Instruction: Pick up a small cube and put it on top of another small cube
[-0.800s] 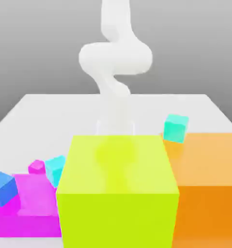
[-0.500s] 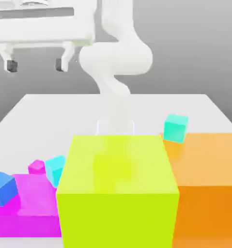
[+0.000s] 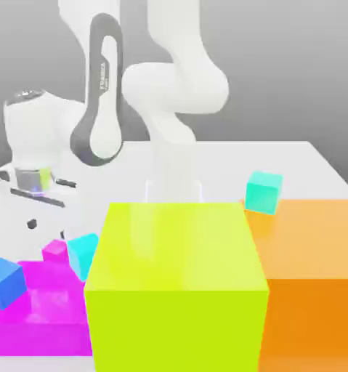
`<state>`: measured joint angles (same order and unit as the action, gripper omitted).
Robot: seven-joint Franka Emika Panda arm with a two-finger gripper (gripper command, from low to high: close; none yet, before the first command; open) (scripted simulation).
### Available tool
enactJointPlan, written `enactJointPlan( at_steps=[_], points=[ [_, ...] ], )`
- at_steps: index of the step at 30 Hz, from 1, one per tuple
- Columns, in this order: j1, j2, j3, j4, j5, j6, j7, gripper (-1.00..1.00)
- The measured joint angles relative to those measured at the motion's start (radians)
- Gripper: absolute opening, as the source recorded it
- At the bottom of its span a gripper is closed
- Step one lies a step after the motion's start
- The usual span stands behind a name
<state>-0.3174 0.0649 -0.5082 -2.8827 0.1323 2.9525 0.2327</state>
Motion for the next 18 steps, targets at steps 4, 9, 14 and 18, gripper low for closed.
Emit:
enactJointPlan(
  at_steps=[4,9,14,18],
  points=[
    [-0.081,0.068,0.116,0.020,0.150,0.046,-0.113,0.00],
    [-0.220,0.152,0.295,0.042,0.308,0.106,-0.230,0.00],
    [-0.367,0.227,0.466,0.052,0.387,0.168,-0.286,-1.00],
    [-0.367,0.227,0.466,0.053,0.386,0.167,-0.285,-1.00]
  ],
)
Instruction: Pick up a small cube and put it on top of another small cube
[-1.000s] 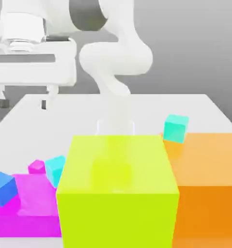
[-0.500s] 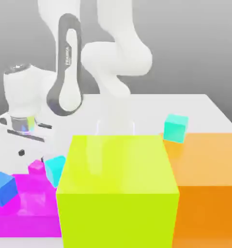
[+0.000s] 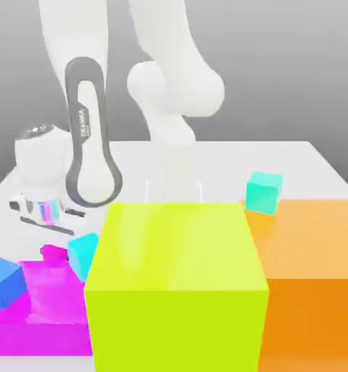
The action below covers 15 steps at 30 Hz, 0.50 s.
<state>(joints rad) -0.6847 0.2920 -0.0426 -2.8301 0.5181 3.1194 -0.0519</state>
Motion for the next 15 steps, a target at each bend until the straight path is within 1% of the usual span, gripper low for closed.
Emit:
enactJointPlan(
  at_steps=[2,3,6,12,15],
  points=[
    [-0.009,0.004,0.010,0.000,0.003,0.003,-0.002,-1.00],
    [0.002,-0.002,-0.003,0.000,-0.003,-0.002,0.002,-1.00],
    [0.077,-0.043,-0.091,-0.005,-0.045,-0.036,0.030,-1.00],
    [0.215,-0.145,-0.279,-0.029,-0.239,-0.108,0.173,-1.00],
    [0.251,-0.196,-0.343,-0.044,-0.353,-0.143,0.257,-1.00]
  ],
)
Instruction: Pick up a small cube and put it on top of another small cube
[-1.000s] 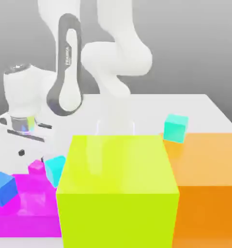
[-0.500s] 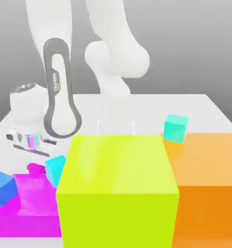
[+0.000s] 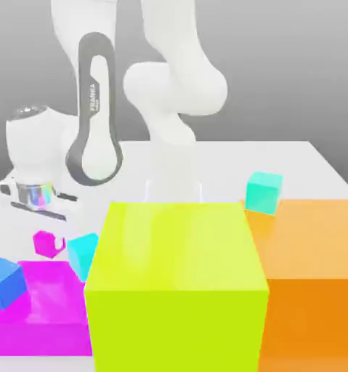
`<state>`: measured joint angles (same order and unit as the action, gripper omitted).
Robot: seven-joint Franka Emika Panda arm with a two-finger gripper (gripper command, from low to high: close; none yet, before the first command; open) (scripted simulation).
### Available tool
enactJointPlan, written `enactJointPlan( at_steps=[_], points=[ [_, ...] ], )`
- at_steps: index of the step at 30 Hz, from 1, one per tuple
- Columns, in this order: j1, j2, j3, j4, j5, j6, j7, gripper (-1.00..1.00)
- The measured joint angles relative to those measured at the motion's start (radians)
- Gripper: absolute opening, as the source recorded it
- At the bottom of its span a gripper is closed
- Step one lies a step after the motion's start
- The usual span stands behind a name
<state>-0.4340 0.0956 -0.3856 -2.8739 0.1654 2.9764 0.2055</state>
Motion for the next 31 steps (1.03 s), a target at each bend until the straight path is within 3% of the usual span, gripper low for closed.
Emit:
enactJointPlan(
  at_steps=[7,20,22,27,28,31],
  points=[
    [-0.006,-0.098,-0.041,-0.024,-0.200,-0.088,0.130,-1.00],
    [0.206,-0.425,0.106,0.131,-0.320,-0.598,-0.394,-1.00],
    [0.225,-0.459,0.124,0.107,-0.304,-0.580,-0.390,-1.00],
    [0.245,-0.329,0.112,0.062,-0.277,-0.396,-0.405,-1.00],
    [0.246,-0.310,0.110,0.057,-0.275,-0.372,-0.407,1.00],
    [0.246,-0.310,0.110,0.057,-0.275,-0.372,-0.407,1.00]
  ],
)
